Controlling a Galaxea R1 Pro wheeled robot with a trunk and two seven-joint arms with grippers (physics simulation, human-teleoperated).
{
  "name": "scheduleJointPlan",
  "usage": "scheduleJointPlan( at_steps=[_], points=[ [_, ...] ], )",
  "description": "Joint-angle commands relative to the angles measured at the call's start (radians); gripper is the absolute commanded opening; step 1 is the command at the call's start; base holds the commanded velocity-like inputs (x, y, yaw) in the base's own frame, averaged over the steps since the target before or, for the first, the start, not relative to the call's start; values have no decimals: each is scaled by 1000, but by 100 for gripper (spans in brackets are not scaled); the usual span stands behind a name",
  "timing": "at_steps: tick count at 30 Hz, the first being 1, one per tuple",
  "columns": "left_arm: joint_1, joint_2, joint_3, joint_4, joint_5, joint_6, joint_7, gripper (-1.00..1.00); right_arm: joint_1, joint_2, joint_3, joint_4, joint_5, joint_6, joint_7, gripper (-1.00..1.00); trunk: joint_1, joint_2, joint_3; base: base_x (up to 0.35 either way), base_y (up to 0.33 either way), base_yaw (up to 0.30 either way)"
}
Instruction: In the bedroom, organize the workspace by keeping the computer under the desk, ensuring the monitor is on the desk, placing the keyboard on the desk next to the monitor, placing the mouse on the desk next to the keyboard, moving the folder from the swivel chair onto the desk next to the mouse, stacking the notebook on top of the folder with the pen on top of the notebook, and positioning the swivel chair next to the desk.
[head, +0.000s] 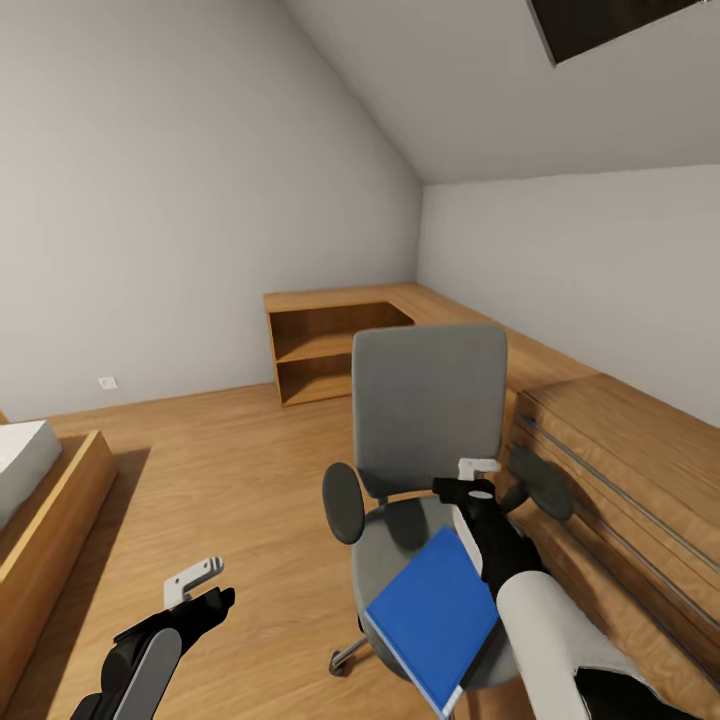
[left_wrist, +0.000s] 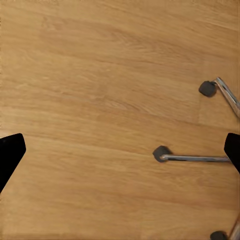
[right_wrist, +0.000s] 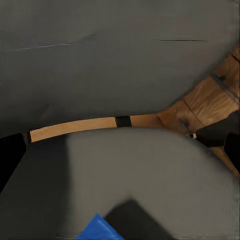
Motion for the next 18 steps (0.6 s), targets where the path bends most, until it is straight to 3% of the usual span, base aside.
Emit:
scheduleJointPlan(
  at_steps=[1, 5, 9, 11, 14, 18],
  points=[
    [-1, 1, -2, -1, 10, 1, 10, 100, 35, 6, -3, -73, 9, 41, 2, 100, -4, 7, 2, 0, 0, 0],
    [-1, 1, -1, -1, 10, 1, 10, 100, 147, 36, 0, -300, 8, 166, 3, 100, -16, 28, 12, 0, 0, 0],
    [-1, 1, 1, -1, 9, 1, 9, 100, 200, 42, 1, -432, -9, 258, 5, 100, -16, 28, 12, 0, 0, 0],
    [-1, 2, 1, -1, 9, 1, 8, 100, 229, 42, 6, -509, -45, 318, 5, 100, -16, 28, 12, 0, 0, 0],
    [-1, 2, 1, -1, 8, 2, 6, 100, 294, 42, 67, -668, -167, 423, 5, 100, -16, 28, 12, 0, 0, 0],
    [-1, 2, 1, -1, 7, 1, 5, 100, 319, 42, 106, -728, -261, 467, 4, 100, -16, 28, 12, 0, 0, 0]
  ],
)
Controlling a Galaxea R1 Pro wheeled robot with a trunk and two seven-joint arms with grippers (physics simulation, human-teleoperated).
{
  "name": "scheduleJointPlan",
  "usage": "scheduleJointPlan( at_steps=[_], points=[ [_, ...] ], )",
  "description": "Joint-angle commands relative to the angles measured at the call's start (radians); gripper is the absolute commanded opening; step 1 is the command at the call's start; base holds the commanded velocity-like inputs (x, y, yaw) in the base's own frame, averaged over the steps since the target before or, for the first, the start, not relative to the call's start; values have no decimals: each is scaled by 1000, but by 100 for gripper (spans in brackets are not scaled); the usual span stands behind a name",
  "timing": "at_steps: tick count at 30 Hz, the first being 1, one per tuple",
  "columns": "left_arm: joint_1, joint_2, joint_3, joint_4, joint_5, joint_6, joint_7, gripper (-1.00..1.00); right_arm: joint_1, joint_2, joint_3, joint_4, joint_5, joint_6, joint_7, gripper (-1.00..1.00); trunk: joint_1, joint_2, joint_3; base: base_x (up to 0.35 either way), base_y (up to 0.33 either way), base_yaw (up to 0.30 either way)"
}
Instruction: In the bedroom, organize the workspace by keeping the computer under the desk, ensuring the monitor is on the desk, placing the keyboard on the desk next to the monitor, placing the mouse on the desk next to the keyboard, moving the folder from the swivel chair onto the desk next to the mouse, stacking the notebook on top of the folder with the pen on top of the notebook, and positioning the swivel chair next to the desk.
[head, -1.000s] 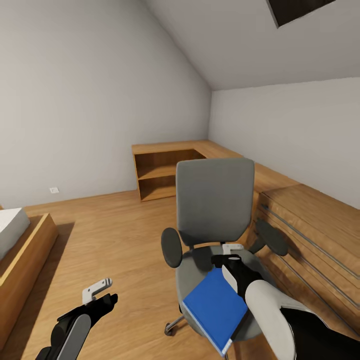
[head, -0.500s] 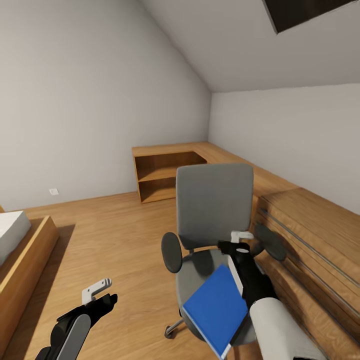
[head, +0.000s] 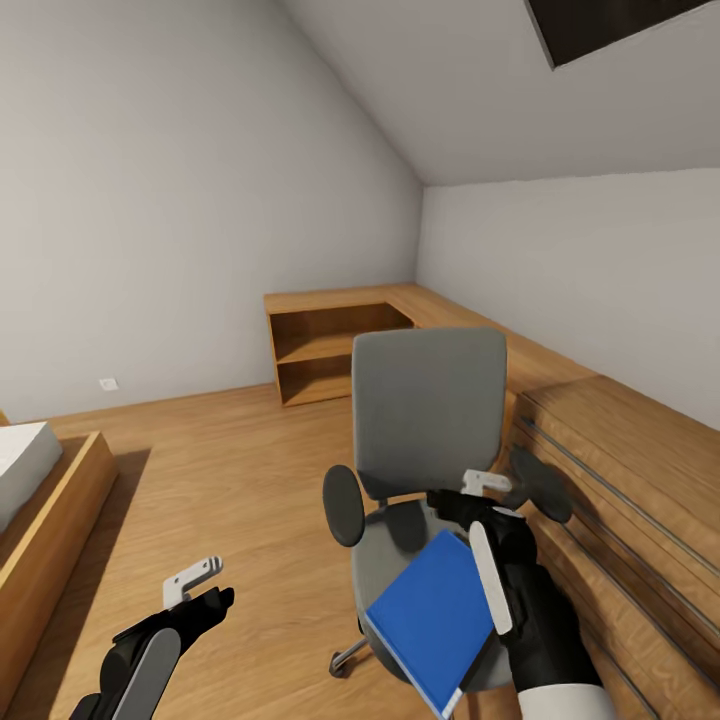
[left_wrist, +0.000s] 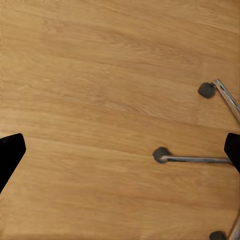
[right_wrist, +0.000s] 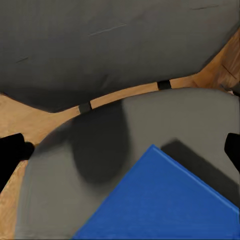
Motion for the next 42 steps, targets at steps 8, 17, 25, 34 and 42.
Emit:
scheduleJointPlan(
  at_steps=[8, 17, 25, 34, 42],
  points=[
    [-1, 1, -1, -3, 9, 2, 9, 100, 8, 1, 12, -42, -114, 42, -7, 100, 0, -1, -1, -198, 137, -10],
    [-1, 1, 0, -6, 9, 4, 8, 100, 8, 1, 10, -38, -149, 32, -10, 100, 0, -1, -1, -276, 219, -73],
    [-1, 1, 0, -6, 9, 5, 8, 100, 8, 1, 9, -37, -151, 30, -8, 100, 0, -1, -1, -281, 206, -39],
    [-1, 1, 2, -12, 10, 4, 9, 100, 8, 1, -49, -13, -192, 29, -2, 100, 0, -1, 2, -158, 93, -245],
    [-1, -2, 62, -64, 16, 4, 11, 100, 8, -11, -236, 59, -472, 28, 55, 100, 11, -22, -7, -9, 5, -290]
  ],
)
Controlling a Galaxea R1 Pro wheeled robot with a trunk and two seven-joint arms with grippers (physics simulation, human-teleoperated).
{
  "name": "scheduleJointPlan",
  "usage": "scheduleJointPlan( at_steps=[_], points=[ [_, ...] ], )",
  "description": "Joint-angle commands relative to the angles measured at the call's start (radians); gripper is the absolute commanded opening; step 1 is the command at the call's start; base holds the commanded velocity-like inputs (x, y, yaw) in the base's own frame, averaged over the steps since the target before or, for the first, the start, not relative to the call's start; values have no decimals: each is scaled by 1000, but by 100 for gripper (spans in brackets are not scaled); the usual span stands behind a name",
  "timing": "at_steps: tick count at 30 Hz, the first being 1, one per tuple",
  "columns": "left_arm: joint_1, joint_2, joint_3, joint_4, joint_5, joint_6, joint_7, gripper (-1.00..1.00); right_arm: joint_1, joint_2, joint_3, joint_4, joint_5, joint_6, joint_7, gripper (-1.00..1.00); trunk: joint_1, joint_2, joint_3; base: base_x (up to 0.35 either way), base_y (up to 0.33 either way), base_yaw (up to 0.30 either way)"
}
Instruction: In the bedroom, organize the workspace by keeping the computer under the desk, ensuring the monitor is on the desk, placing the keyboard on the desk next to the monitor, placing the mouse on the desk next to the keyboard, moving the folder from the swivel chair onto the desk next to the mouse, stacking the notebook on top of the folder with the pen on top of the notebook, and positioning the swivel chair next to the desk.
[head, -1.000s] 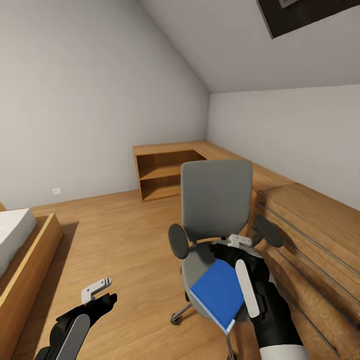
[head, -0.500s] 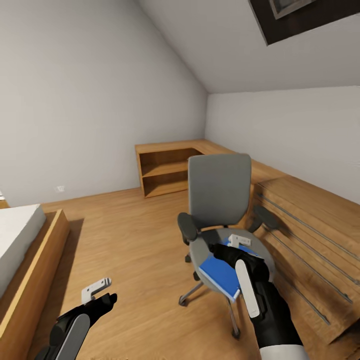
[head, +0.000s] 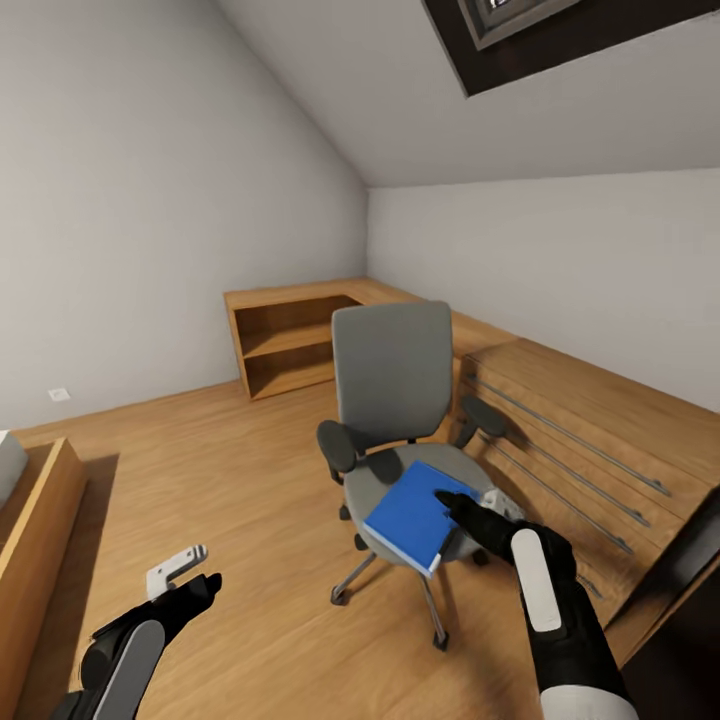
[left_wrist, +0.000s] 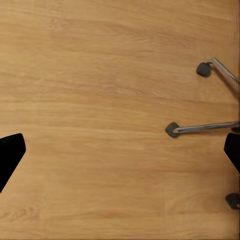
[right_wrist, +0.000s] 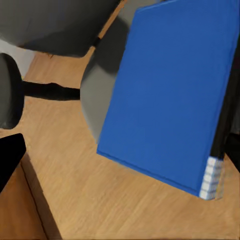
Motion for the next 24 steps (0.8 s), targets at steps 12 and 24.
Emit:
scheduleJointPlan(
  at_steps=[12, 24],
  points=[
    [0, -2, 7, -6, 7, 2, 11, 100, -1, -106, -77, 135, -203, 4, 180, 100, 46, -85, -39, 0, 0, -180],
    [0, -3, 5, -6, 7, 2, 11, 100, -1, -105, -75, 233, -203, -153, 180, 100, 92, -169, -76, 0, 0, -1]
  ],
)
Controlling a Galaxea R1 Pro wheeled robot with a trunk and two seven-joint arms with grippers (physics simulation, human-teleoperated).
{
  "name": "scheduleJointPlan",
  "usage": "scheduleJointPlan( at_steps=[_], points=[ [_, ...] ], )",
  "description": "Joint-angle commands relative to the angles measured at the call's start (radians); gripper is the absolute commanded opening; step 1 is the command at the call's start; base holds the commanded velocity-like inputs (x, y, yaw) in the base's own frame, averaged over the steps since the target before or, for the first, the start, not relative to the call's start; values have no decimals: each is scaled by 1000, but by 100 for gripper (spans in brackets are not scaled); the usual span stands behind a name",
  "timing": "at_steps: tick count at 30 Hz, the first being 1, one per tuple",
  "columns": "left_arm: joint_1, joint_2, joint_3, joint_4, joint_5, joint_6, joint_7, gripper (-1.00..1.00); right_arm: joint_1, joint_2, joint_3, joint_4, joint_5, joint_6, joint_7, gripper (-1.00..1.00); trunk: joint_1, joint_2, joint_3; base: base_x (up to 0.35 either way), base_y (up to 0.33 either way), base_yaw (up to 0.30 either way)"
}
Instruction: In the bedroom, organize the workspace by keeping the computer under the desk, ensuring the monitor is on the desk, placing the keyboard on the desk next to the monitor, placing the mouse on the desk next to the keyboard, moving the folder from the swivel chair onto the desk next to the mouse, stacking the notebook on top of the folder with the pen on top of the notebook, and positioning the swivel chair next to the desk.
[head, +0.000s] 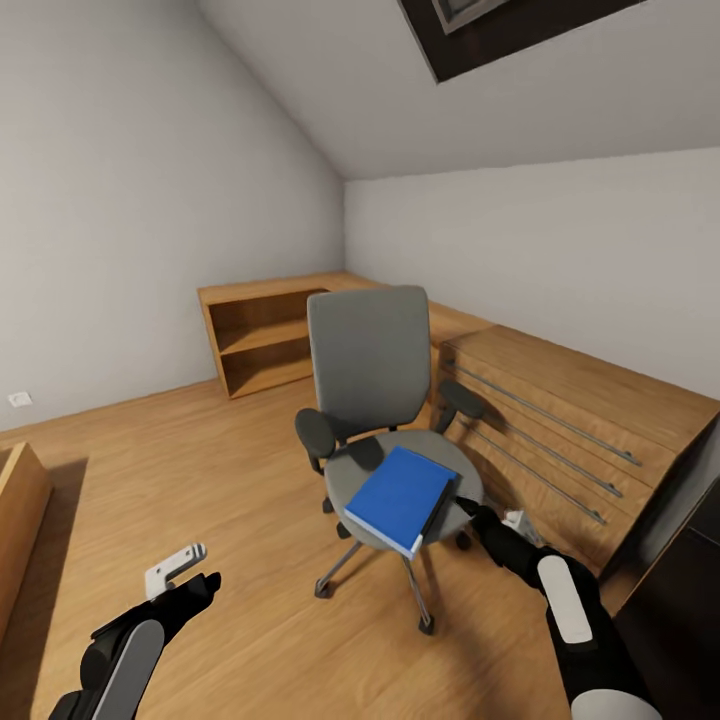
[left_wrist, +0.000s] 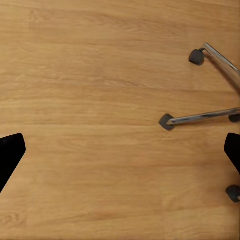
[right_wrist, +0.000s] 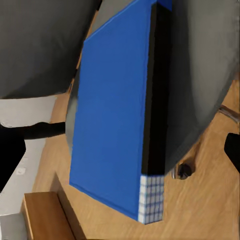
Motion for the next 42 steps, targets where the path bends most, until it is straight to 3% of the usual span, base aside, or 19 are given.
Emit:
scheduleJointPlan(
  at_steps=[1, 8, 9, 10, 14, 18, 23, 33, 42],
  points=[
    [-1, 0, 0, -1, 11, 2, 9, 100, -1, 6, -1, 14, -1, -67, 4, 100, 4, -8, -4, 0, 0, 0],
    [-1, 1, 0, 0, 11, 2, 9, 100, -1, 14, 0, 23, -4, -101, 1, 100, 31, -57, -26, 0, 0, 0],
    [-1, 0, 0, 0, 12, 2, 9, 100, -1, 49, -3, 33, -66, -119, 1, 100, 34, -64, -29, 0, 0, 0],
    [-1, 0, 0, 0, 11, 2, 9, 100, -1, 54, -4, 35, -85, -120, 1, 100, 38, -71, -32, 0, 0, 0],
    [-1, 1, 0, 0, 11, 2, 9, 100, -1, 69, 0, 89, -262, -122, 0, 100, 54, -99, -45, 0, 0, 0],
    [-1, 1, 0, 0, 11, 2, 9, 100, -1, 70, 0, 109, -312, -123, -1, 100, 69, -127, -57, 0, 0, 0],
    [-1, 1, 0, 0, 11, 2, 9, 100, -1, 69, -3, 118, -340, -120, -7, 100, 88, -162, -73, 0, 0, 0],
    [-1, 1, 1, 0, 11, 2, 9, 100, -4, 70, -3, 162, -343, -123, -7, 100, 126, -232, -104, 0, 0, 0],
    [-1, 5, 2, 11, 12, 5, 8, 100, -4, 72, 3, 163, -343, -117, -7, 100, 126, -232, -104, 0, 0, 0]
  ],
)
